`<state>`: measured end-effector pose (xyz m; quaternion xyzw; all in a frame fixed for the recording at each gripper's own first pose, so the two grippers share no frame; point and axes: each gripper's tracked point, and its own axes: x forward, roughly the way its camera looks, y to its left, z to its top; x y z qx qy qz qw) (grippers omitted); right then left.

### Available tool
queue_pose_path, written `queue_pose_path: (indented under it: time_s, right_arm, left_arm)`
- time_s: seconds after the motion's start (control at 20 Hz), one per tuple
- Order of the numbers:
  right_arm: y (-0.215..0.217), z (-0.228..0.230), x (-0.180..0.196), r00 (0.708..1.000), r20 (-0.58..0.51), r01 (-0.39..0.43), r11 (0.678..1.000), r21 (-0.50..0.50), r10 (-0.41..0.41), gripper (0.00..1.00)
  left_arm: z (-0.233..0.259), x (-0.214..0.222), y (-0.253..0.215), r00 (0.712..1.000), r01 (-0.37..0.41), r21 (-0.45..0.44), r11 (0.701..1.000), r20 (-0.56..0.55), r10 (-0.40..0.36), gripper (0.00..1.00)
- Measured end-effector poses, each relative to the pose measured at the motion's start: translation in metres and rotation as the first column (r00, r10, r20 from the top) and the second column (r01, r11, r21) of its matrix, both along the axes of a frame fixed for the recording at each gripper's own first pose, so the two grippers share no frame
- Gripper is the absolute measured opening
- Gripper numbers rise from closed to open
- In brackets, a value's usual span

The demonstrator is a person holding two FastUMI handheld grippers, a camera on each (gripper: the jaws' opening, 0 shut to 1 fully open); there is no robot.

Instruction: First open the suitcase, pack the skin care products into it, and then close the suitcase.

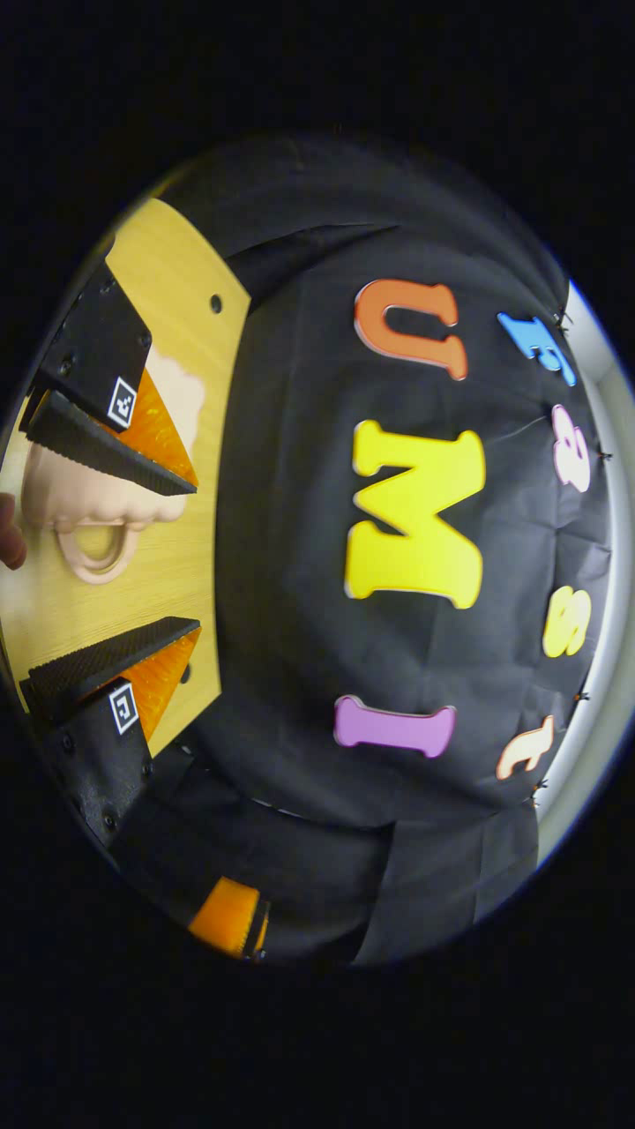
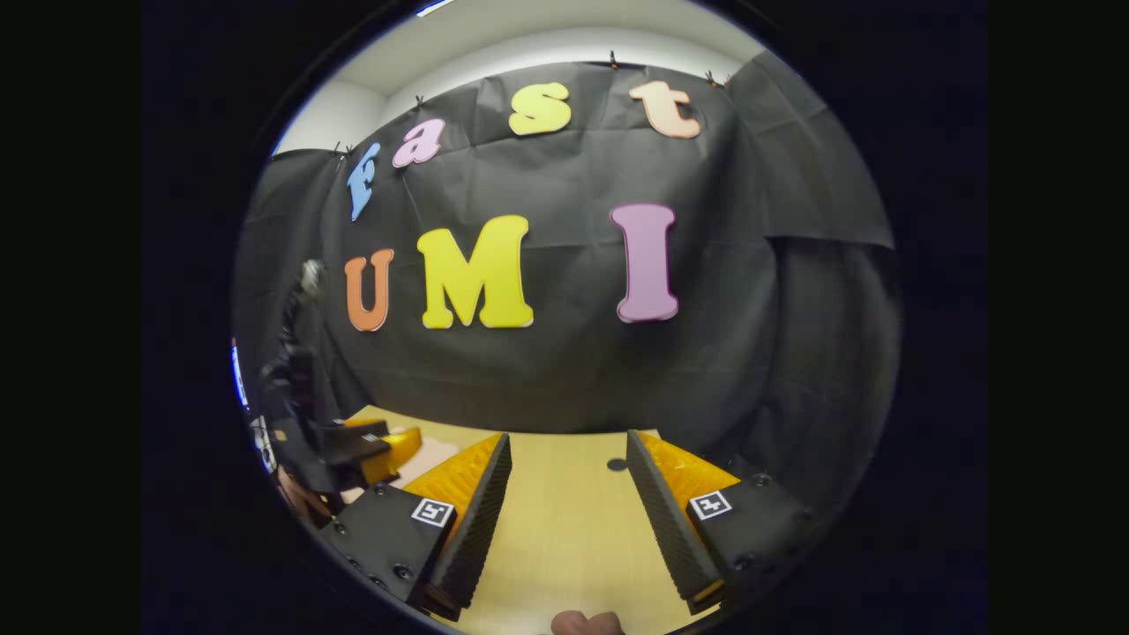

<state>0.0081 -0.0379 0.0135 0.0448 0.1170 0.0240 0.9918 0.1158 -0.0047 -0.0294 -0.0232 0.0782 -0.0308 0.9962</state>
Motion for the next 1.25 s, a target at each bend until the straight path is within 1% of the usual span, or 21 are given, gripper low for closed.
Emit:
queue_pose_path:
  time_s: [0.1,0.2,0.25,0.3,0.35,0.4,0.5,0.55,0.6,0.75,0.9,0.95,1.0,1.15,1.25]
  right_arm:
    - [0.014,0.024,0.016,0.997,0.068,0.028,1.000,-0.006,-0.027,0.78]
    - [0.032,0.048,0.024,0.988,0.150,0.048,0.999,-0.006,-0.047,0.80]
    - [0.042,0.056,0.027,0.982,0.184,0.046,0.999,-0.003,-0.045,0.76]
    - [0.055,0.067,0.029,0.973,0.228,0.038,0.999,0.004,-0.038,0.80]
    - [0.064,0.071,0.030,0.968,0.249,0.034,0.999,-0.001,-0.032,0.77]
    - [0.069,0.076,0.032,0.963,0.265,0.043,0.999,-0.015,-0.037,0.79]
    - [0.084,0.081,0.033,0.955,0.297,0.034,0.999,-0.033,-0.023,0.80]
    - [0.091,0.079,0.034,0.956,0.294,0.025,0.999,-0.034,-0.014,0.77]
    - [0.096,0.076,0.035,0.958,0.286,0.021,0.999,-0.032,-0.011,0.79]
    - [0.104,0.068,0.036,0.966,0.258,0.012,1.000,-0.028,-0.005,0.80]
    - [0.104,0.073,0.038,0.962,0.272,0.020,0.999,-0.035,-0.010,0.80]
    - [0.103,0.072,0.039,0.961,0.275,0.023,0.999,-0.043,-0.010,0.77]
    - [0.105,0.071,0.039,0.962,0.272,0.022,0.999,-0.049,-0.008,0.79]
    - [0.108,0.067,0.039,0.967,0.256,0.007,0.999,-0.043,0.004,0.80]
    - [0.104,0.065,0.041,0.968,0.250,0.013,0.999,-0.042,-0.002,0.79]
  left_arm:
    - [0.039,-0.008,0.012,0.994,-0.008,0.044,0.999,0.109,0.003,0.93]
    - [0.076,-0.016,0.025,0.980,-0.032,0.100,0.994,0.198,0.012,0.95]
    - [0.095,-0.018,0.030,0.973,-0.039,0.119,0.992,0.230,0.010,0.95]
    - [0.103,-0.021,0.033,0.969,-0.041,0.118,0.992,0.247,0.011,0.94]
    - [0.107,-0.026,0.038,0.968,-0.051,0.100,0.994,0.250,0.025,0.85]
    - [0.105,-0.028,0.040,0.971,-0.056,0.072,0.996,0.235,0.038,0.94]
    - [0.094,-0.029,0.042,0.980,-0.062,0.016,0.998,0.190,0.058,0.94]
    - [0.092,-0.027,0.043,0.982,-0.062,-0.001,0.998,0.178,0.061,0.95]
    - [0.092,-0.027,0.048,0.982,-0.069,-0.006,0.998,0.177,0.069,0.95]
    - [0.091,-0.029,0.074,0.977,-0.101,0.013,0.995,0.190,0.097,0.95]
    - [0.093,-0.018,0.078,0.976,-0.111,0.008,0.994,0.190,0.107,0.95]
    - [0.091,-0.016,0.077,0.977,-0.112,0.005,0.994,0.183,0.109,0.95]
    - [0.090,-0.015,0.077,0.978,-0.110,0.001,0.994,0.177,0.108,0.95]
    - [0.091,-0.014,0.069,0.981,-0.096,-0.009,0.995,0.171,0.096,0.95]
    - [0.090,-0.014,0.064,0.982,-0.086,-0.004,0.996,0.170,0.085,0.95]
